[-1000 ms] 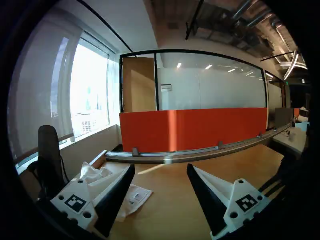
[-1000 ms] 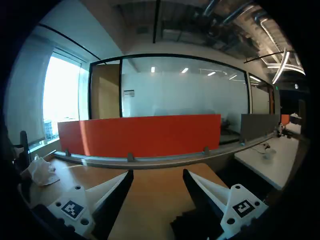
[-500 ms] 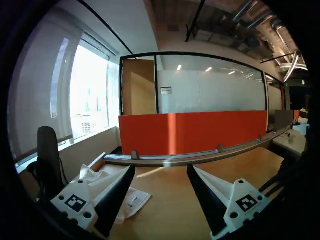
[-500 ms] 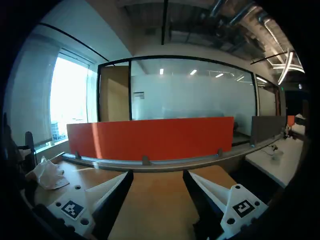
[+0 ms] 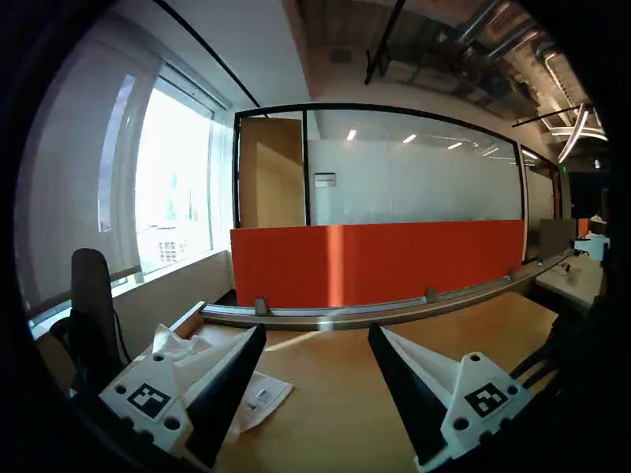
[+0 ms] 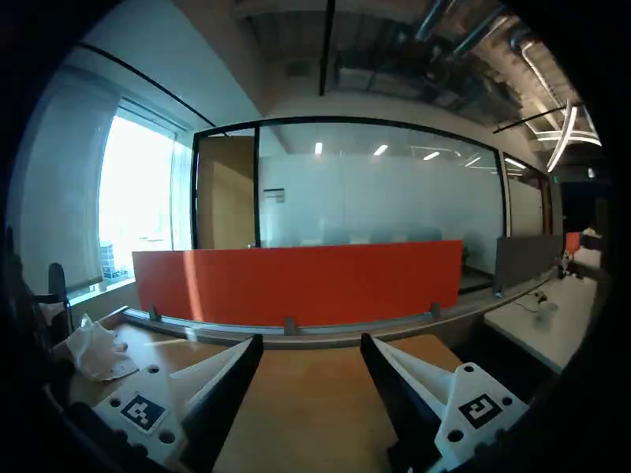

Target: Fold towel

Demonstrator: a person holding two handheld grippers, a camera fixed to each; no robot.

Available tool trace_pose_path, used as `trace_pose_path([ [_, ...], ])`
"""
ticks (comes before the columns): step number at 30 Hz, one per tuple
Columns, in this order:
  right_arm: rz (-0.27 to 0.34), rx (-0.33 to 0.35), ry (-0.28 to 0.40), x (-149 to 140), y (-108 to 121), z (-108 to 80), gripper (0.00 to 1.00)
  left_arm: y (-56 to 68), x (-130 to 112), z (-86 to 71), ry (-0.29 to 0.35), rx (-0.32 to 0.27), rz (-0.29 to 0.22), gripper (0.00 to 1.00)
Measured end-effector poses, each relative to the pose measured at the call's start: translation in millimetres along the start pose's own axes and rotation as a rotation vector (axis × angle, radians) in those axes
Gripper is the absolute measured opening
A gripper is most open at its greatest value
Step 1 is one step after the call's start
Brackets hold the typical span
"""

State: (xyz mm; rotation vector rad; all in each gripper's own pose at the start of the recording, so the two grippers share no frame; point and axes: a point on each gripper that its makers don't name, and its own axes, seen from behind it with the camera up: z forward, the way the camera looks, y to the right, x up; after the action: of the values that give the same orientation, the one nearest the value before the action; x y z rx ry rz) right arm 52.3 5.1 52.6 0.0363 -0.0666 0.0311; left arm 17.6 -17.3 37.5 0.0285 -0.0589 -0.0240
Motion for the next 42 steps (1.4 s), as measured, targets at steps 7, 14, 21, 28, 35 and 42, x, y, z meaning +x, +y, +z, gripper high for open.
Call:
trace_pose_path([
  [7,0.006,0.002,-0.005,2,-6,-1.6,0.95,4.6,-6,-1.1,-0.009,-0.011,0.02,0.96],
  [14,0.007,0.013,-0.019,-2,-19,-4.9,0.95,4.3,-19,0.1,0.007,-0.008,0.028,0.96],
  [21,0.026,0.012,-0.013,-14,-27,-7.3,0.95,10.0,-53,0.8,0.016,-0.025,0.005,0.96],
  [28,0.035,0.014,-0.022,-41,-31,-8.3,0.96,13.1,-94,2.8,0.031,-0.023,-0.019,0.96],
  [35,0.027,0.015,-0.01,-58,-34,-9.8,0.96,12.2,-125,3.4,0.051,-0.01,-0.017,0.96],
  [42,0.022,0.012,0.003,-73,-32,-12.7,0.96,12.5,-152,0.4,0.069,-0.004,-0.035,0.96],
])
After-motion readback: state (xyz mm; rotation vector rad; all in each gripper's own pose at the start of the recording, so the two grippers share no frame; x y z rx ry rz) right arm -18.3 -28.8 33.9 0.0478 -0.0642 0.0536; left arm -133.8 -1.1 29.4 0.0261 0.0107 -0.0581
